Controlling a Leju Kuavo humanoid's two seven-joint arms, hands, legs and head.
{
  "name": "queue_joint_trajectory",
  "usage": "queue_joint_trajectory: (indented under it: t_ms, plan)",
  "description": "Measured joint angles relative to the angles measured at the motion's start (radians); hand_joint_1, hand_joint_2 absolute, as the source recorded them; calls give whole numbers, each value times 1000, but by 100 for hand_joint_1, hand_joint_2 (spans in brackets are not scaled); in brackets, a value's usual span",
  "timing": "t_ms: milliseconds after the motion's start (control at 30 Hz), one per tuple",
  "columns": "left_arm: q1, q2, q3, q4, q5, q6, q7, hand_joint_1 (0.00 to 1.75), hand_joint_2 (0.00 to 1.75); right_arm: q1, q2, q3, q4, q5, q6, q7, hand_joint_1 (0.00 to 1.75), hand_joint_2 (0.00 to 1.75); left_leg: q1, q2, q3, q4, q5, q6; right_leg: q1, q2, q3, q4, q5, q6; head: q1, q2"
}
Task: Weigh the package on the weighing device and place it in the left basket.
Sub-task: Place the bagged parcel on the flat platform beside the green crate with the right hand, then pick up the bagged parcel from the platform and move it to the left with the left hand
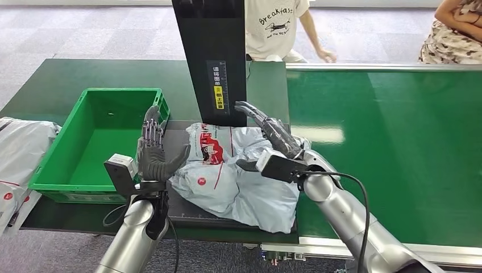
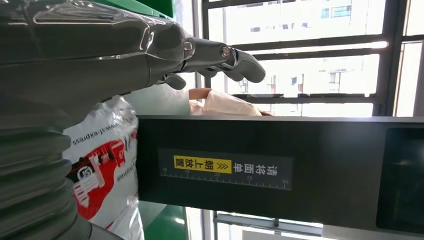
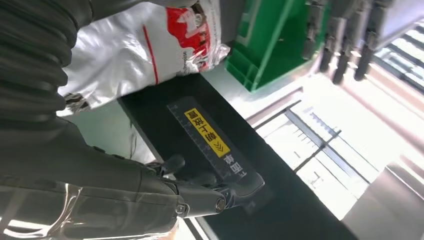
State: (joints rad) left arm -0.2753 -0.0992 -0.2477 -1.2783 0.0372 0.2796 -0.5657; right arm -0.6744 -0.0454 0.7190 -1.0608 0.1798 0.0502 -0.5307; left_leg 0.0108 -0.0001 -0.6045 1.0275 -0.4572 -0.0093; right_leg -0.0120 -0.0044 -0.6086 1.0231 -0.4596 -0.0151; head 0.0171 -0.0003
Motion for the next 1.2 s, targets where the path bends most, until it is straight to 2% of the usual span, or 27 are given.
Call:
queue_joint_trajectory:
  t_ms: [167,267,367,500,667,967,1000,1033,1100,1133,1167,1200]
  plan:
    - [-1,3,-3,0,-6,-20,0,0,175,60,-15,-99,-64,-91,78,-10,0,175,0,0,0,0,0,0,0,0,0,0,0,0,0,0]
    - [-1,3,-3,0,-14,-29,0,0,175,88,-24,-134,-90,-86,73,-17,0,175,0,0,0,0,0,0,0,0,0,0,0,0,0,0]
    - [-1,6,-8,0,-54,-50,3,0,175,114,-29,-165,-117,-70,29,-29,0,175,0,0,0,0,0,0,0,0,0,0,0,0,0,0]
    - [0,30,-54,0,-235,-137,17,0,175,159,-33,-230,-180,-69,-38,-41,0,175,0,0,0,0,0,0,0,0,0,0,0,0,0,0]
    - [-1,67,-135,2,-465,-240,55,0,175,218,-36,-329,-266,-97,-53,-41,0,175,0,0,0,0,0,0,0,0,0,0,0,0,0,0]
    - [-43,102,-251,84,-743,-314,181,0,175,292,-37,-460,-358,-90,-43,-42,0,175,0,0,0,0,0,0,0,0,0,0,0,0,0,0]
    - [-49,104,-258,98,-774,-312,203,7,175,301,-36,-471,-367,-86,-41,-42,0,175,0,0,0,0,0,0,0,0,0,0,0,0,0,0]
    - [-55,105,-264,111,-806,-307,228,42,175,309,-34,-481,-376,-82,-39,-41,0,175,0,0,0,0,0,0,0,0,0,0,0,0,0,0]
    - [-65,105,-273,136,-865,-298,276,130,175,320,-29,-501,-390,-75,-35,-35,0,175,0,0,0,0,0,0,0,0,0,0,0,0,0,0]
    - [-69,105,-276,147,-889,-295,295,167,175,323,-25,-511,-397,-71,-33,-31,0,175,0,0,0,0,0,0,0,0,0,0,0,0,0,0]
    - [-72,105,-277,156,-909,-291,311,175,175,326,-20,-520,-403,-67,-31,-27,0,175,0,0,0,0,0,0,0,0,0,0,0,0,0,0]
    - [-75,104,-278,165,-926,-285,323,175,175,329,-16,-529,-408,-63,-29,-24,0,175,0,0,0,0,0,0,0,0,0,0,0,0,0,0]
